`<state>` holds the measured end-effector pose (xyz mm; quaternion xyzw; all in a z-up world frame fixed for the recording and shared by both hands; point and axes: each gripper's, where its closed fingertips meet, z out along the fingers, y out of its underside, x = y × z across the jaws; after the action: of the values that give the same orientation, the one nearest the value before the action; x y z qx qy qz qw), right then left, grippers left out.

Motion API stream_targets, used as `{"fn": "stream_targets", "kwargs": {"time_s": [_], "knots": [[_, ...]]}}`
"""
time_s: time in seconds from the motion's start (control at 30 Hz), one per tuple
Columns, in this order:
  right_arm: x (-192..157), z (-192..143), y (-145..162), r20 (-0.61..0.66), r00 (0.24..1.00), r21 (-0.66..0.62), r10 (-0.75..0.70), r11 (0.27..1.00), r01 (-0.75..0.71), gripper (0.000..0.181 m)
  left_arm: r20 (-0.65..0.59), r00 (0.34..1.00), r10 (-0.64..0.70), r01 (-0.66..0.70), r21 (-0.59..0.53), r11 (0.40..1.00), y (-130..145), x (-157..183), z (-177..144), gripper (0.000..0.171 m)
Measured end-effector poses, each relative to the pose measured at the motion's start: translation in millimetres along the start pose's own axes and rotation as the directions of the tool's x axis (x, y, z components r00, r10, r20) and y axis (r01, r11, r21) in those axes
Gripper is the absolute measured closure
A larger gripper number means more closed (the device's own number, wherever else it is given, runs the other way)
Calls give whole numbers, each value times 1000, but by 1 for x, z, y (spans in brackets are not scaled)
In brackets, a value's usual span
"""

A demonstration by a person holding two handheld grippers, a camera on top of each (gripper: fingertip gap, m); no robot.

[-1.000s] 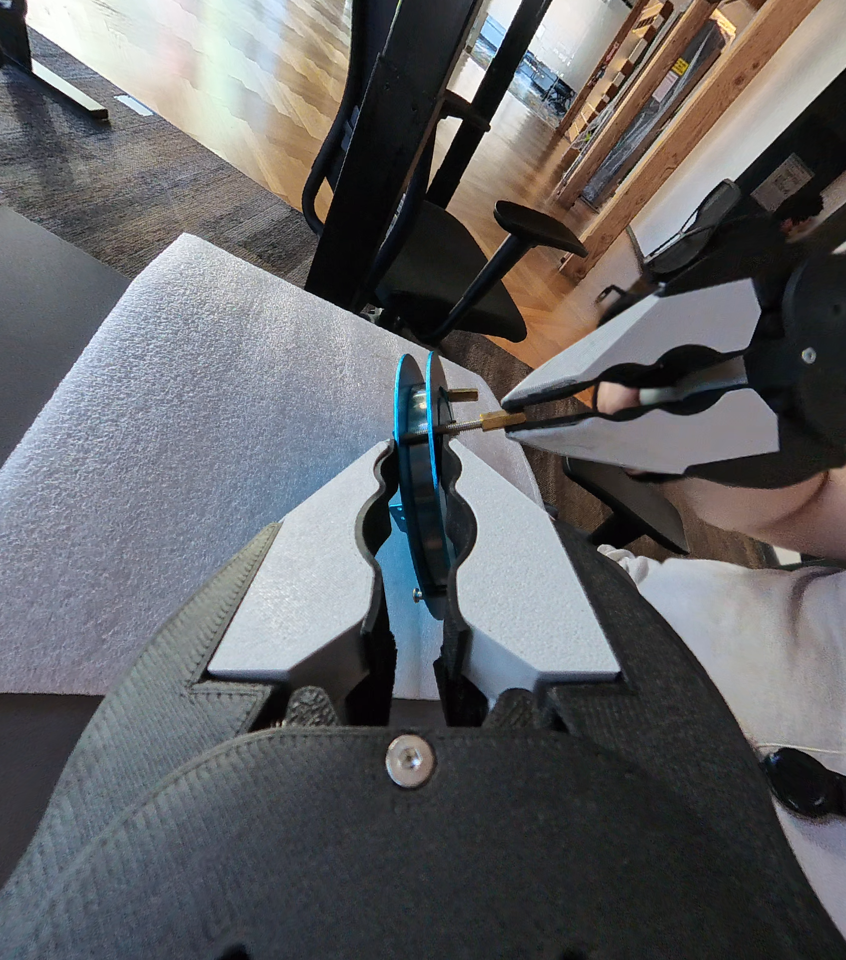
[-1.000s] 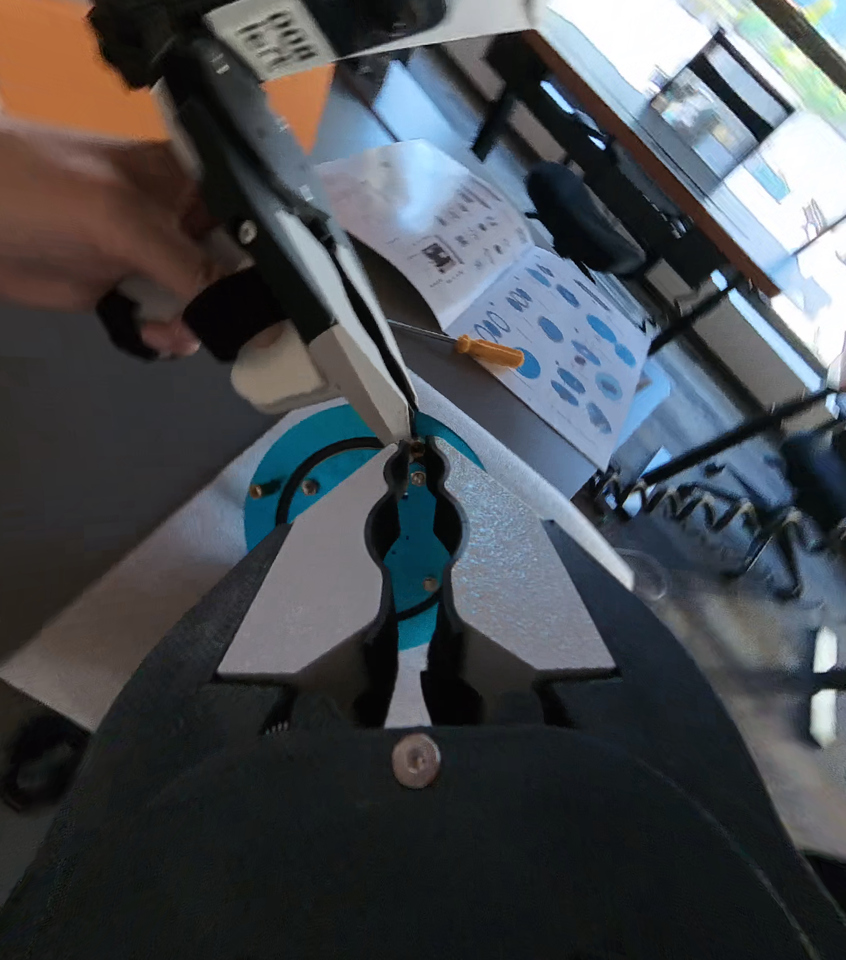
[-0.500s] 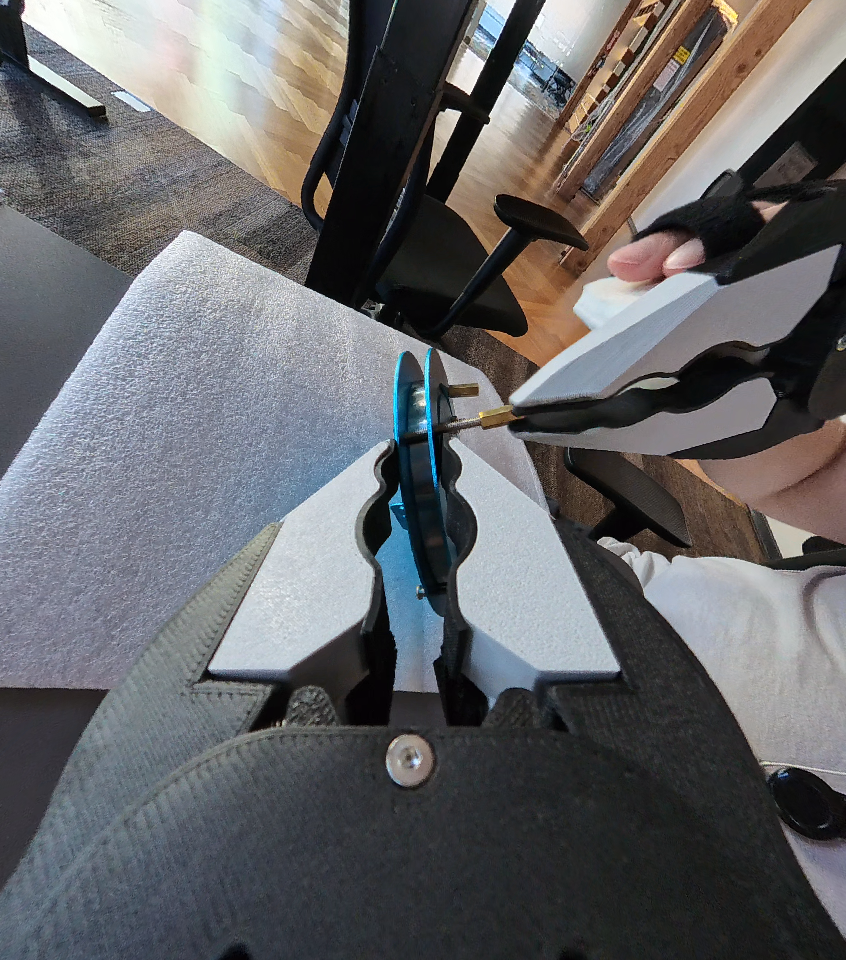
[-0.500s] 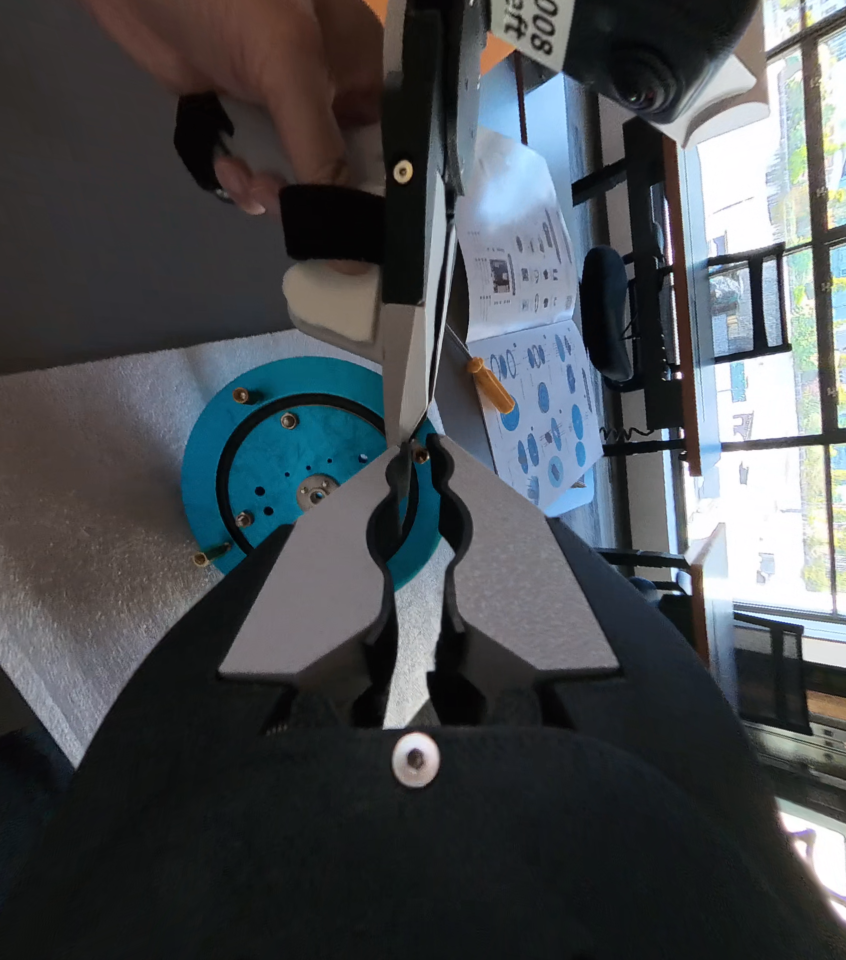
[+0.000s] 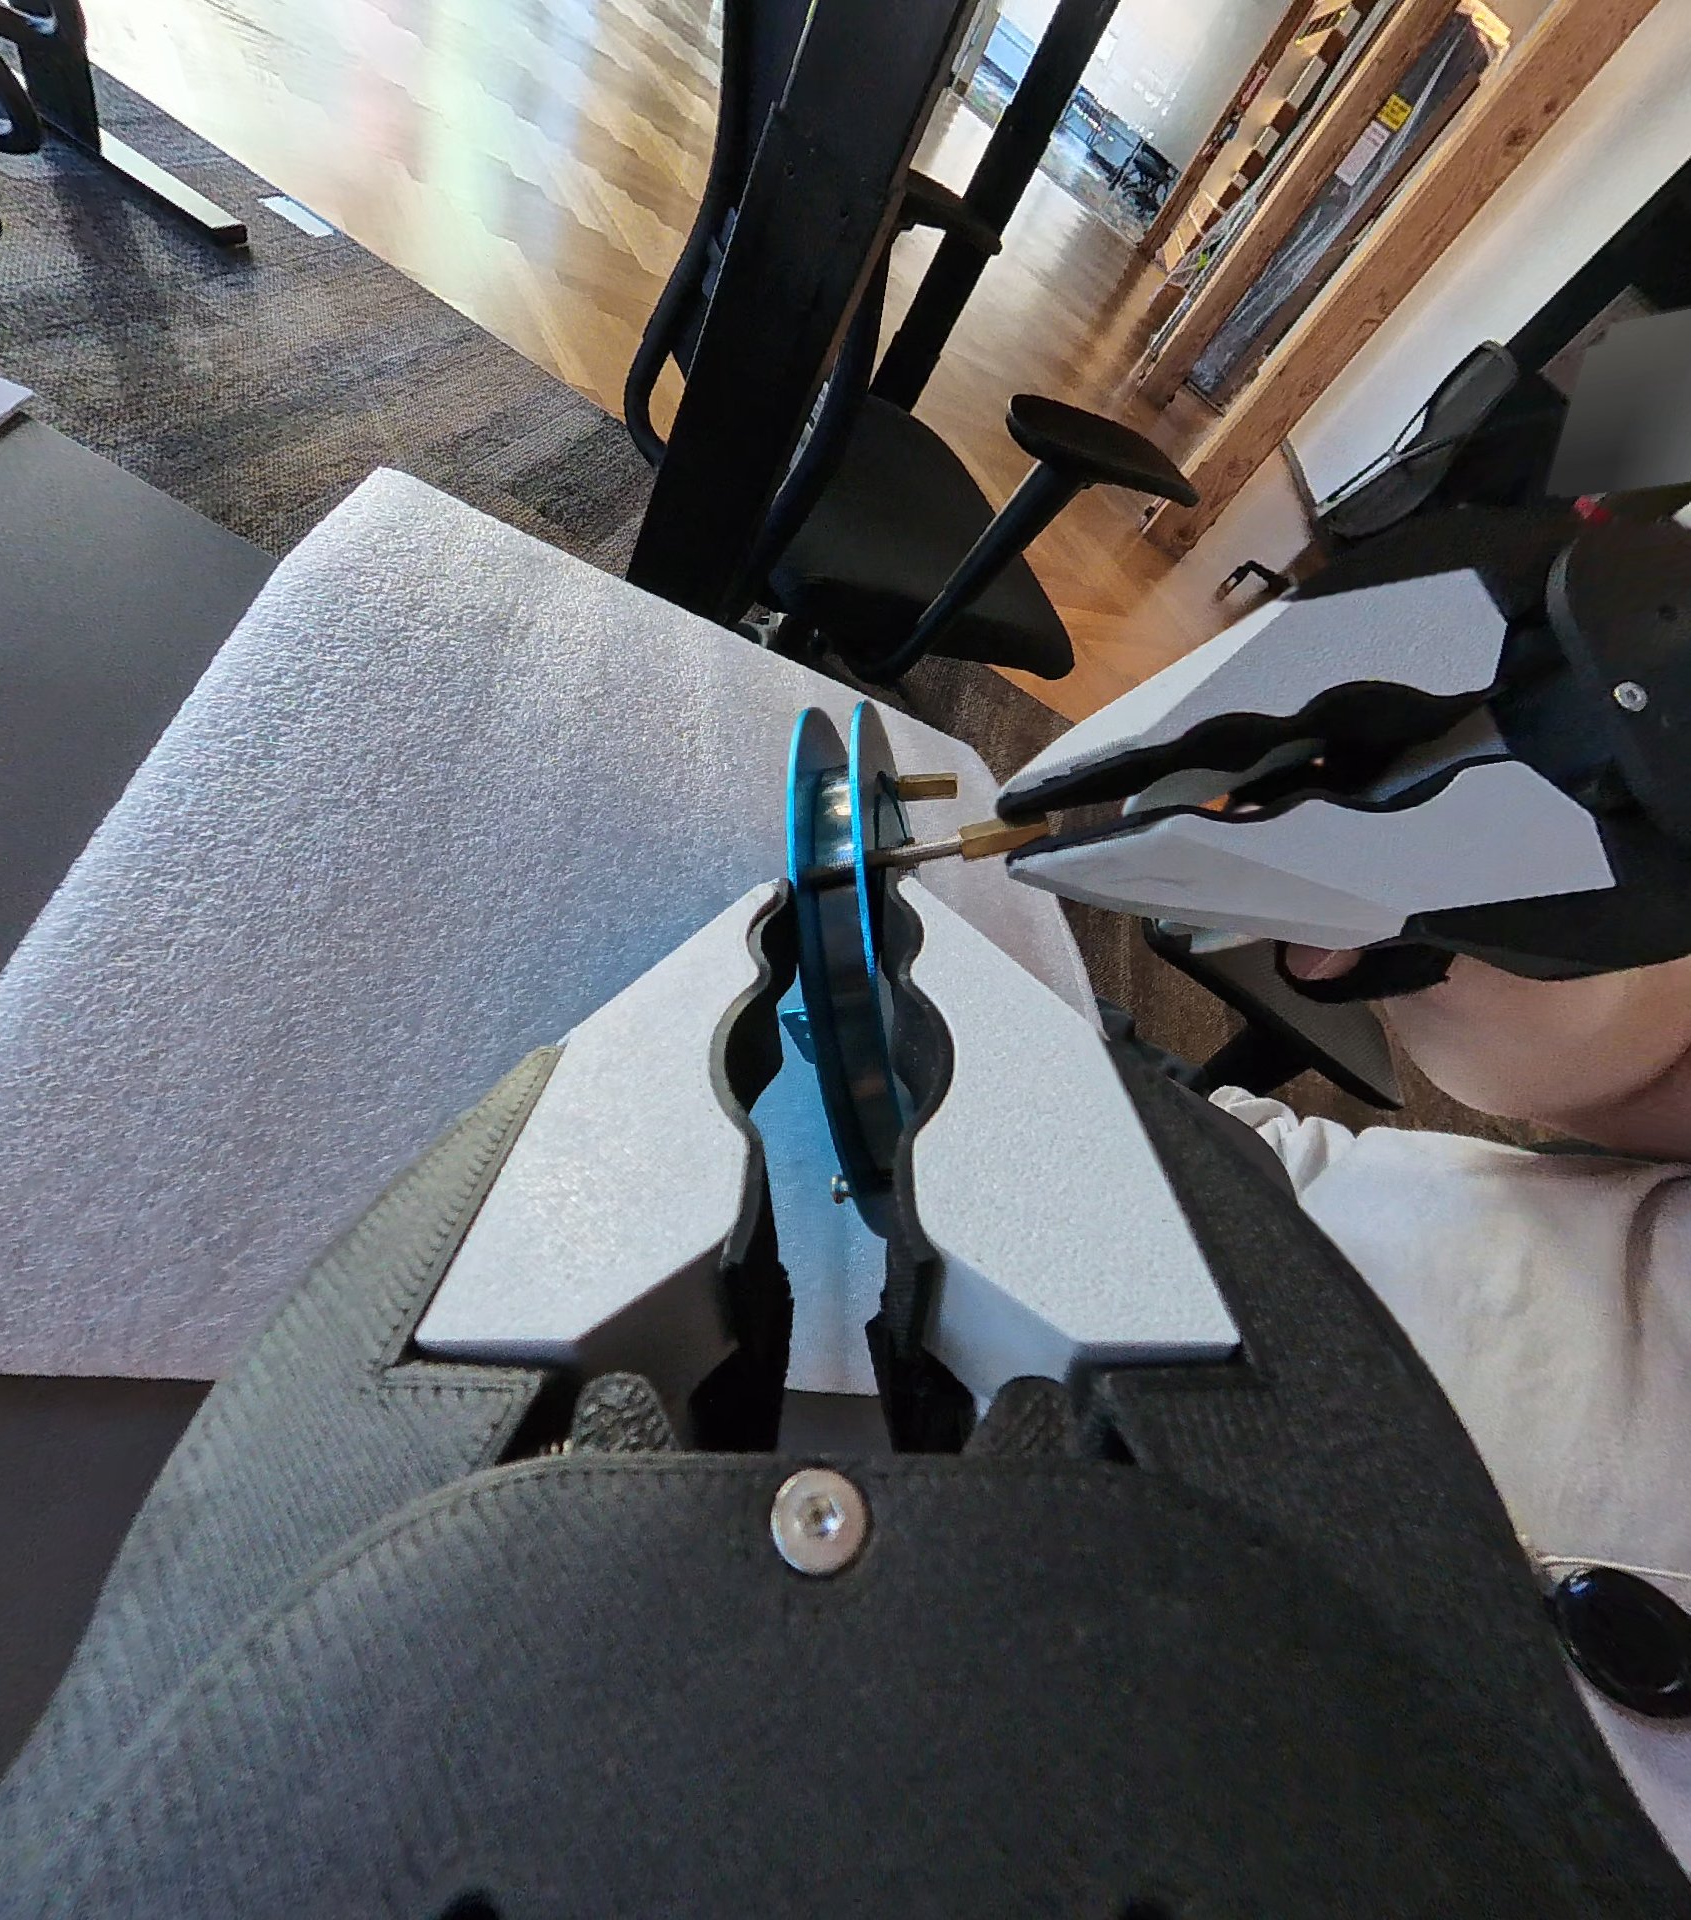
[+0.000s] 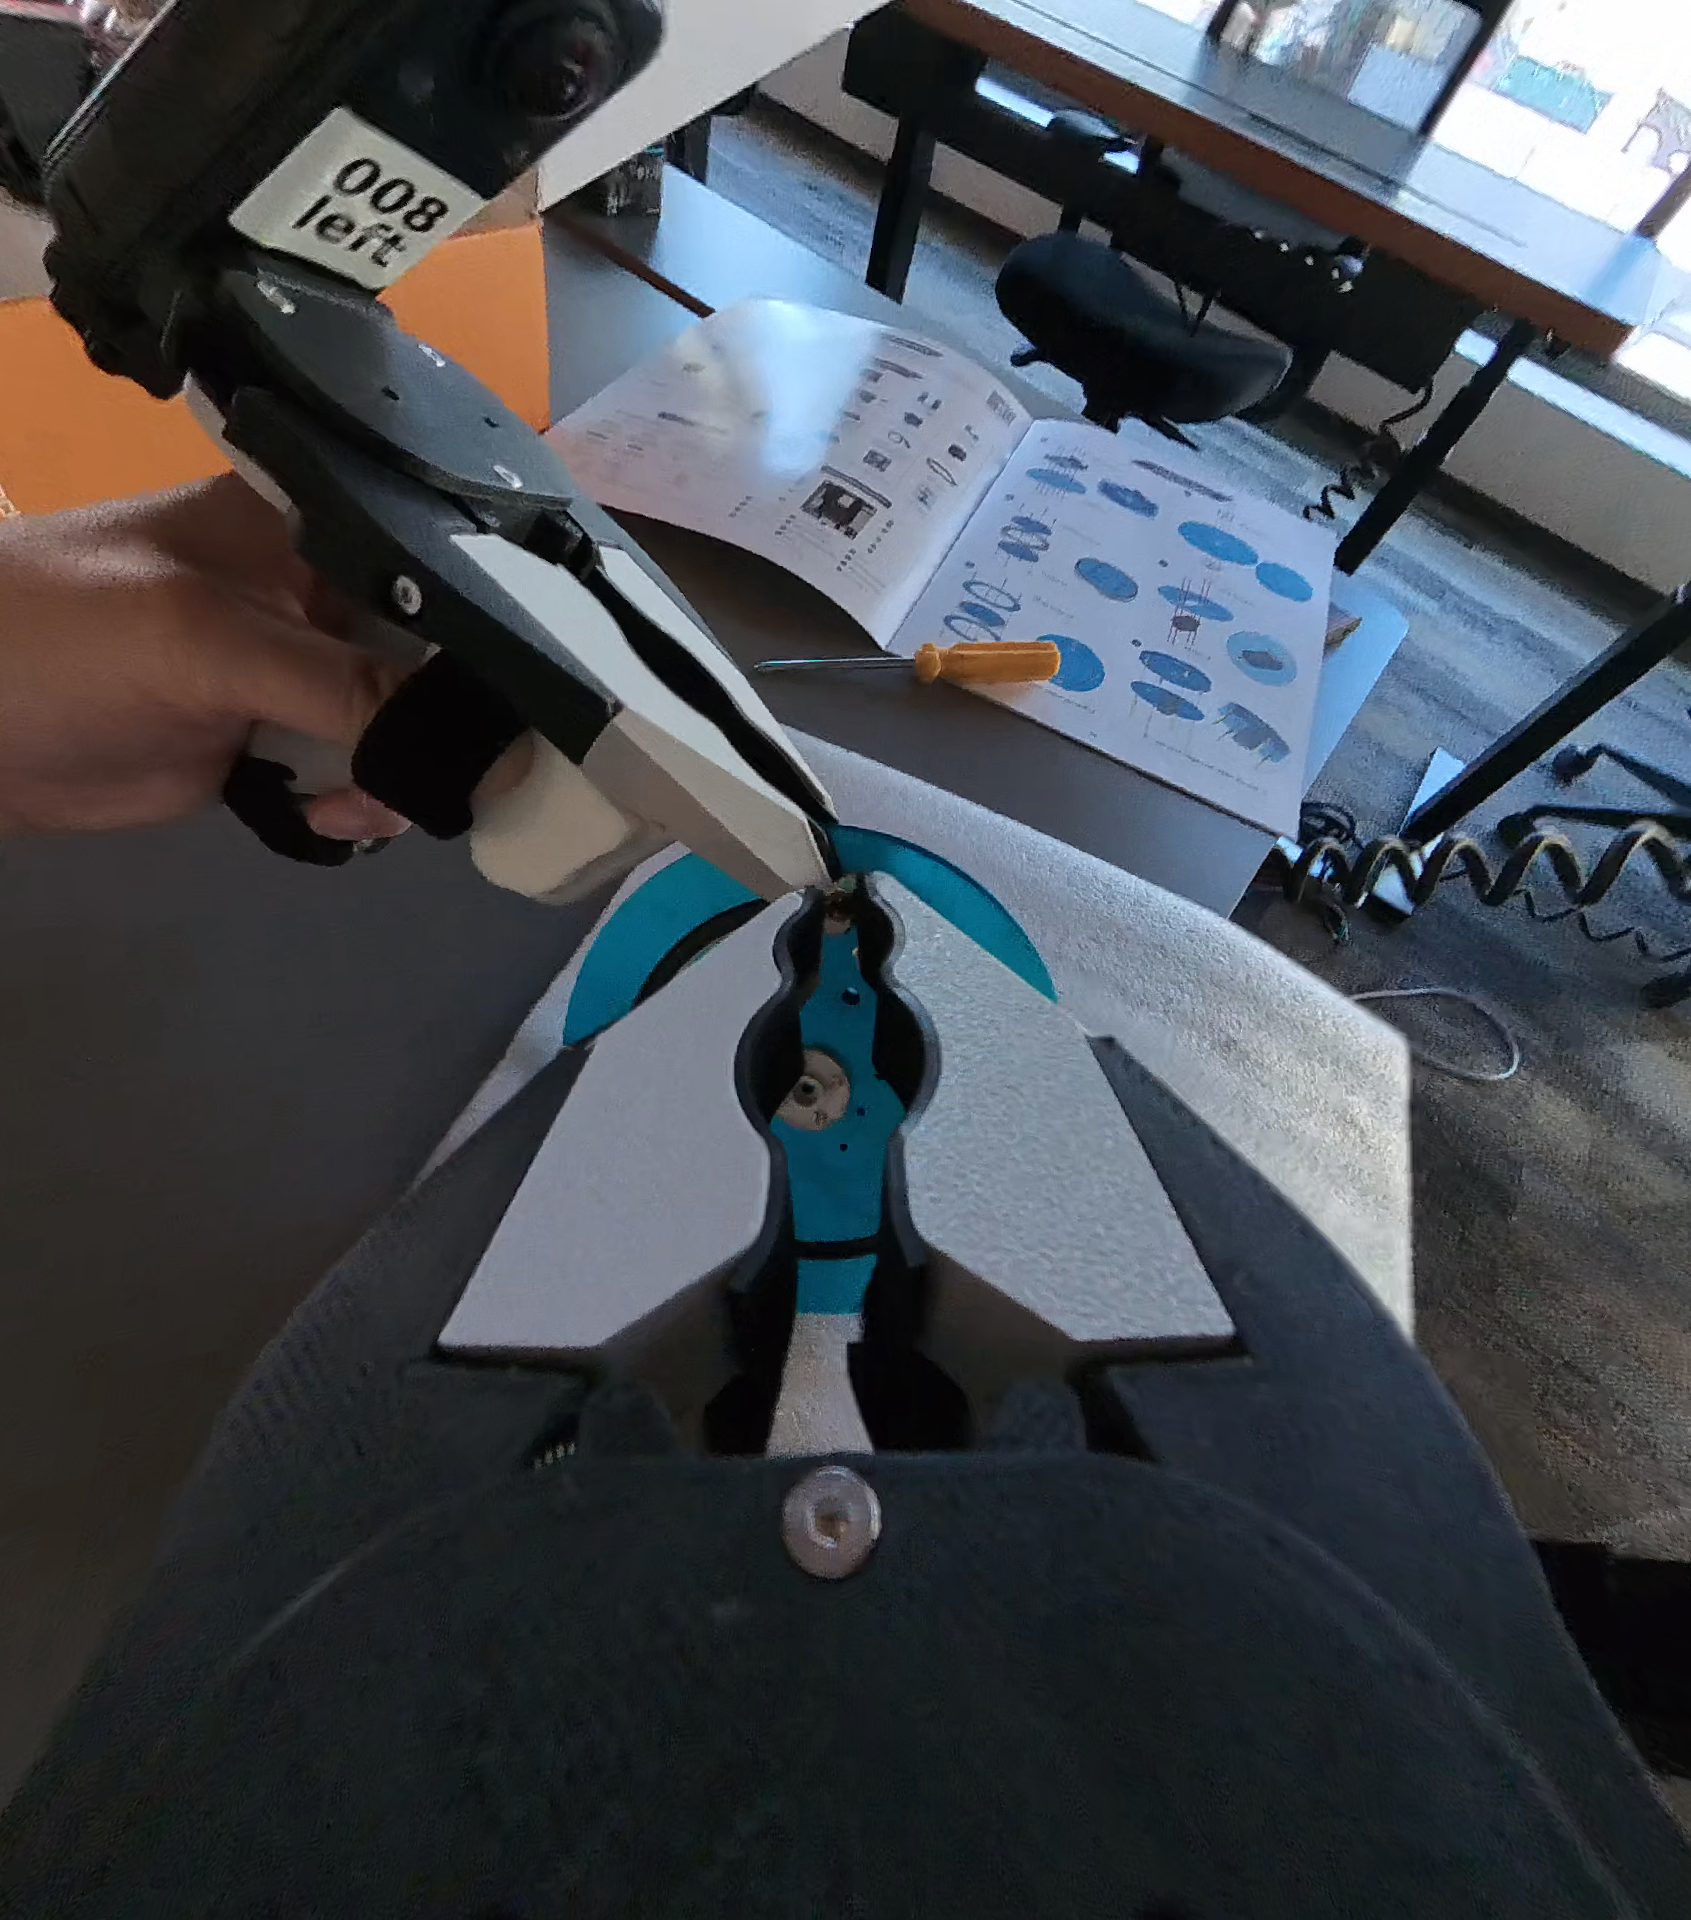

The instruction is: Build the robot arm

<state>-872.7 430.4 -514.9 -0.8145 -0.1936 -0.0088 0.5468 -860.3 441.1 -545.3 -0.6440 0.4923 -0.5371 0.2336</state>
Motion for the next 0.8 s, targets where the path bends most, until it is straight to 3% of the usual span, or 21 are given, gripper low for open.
{"fn": "stream_targets", "kwargs": {"time_s": [0.03,0.1,0.2,0.3,0.4,0.43,0.5,0.6,0.7,0.73,0.8], "knots": [[0,0,-1,20,997,-4,-72,997,72,177,-5,1000,-1,1,2,1000,0,1,0,158],[1,-2,-7,69,957,11,-281,960,281,157,-2,1000,2,-2,2,1000,0,1,-1,157],[-1,-5,-6,144,820,63,-554,832,551,159,0,1000,8,-8,1,1000,0,1,0,157],[-3,-5,-2,189,738,30,-648,754,656,174,6,1000,16,-16,2,1000,0,1,0,157],[-3,-1,1,182,703,-15,-688,712,702,176,20,1000,17,-17,3,1000,0,-2,0,157],[-2,0,0,177,720,-32,-671,727,686,177,23,1000,17,-17,5,1000,0,-2,0,157],[-1,0,-2,162,821,-59,-547,825,561,177,38,999,31,-31,9,999,-1,-2,0,157],[2,1,-1,93,962,-72,-258,961,265,177,70,996,52,-53,10,999,-2,-4,-1,157],[3,-2,-1,49,999,-29,9,1000,-8,177,59,997,42,-43,16,999,-2,-2,-1,157],[1,-2,-2,63,998,-17,13,1000,-12,177,54,998,39,-40,17,999,-2,-1,-1,157],[0,-3,-2,109,984,-18,-142,989,144,168,57,997,43,-44,17,999,-3,-1,-1,157]]}}
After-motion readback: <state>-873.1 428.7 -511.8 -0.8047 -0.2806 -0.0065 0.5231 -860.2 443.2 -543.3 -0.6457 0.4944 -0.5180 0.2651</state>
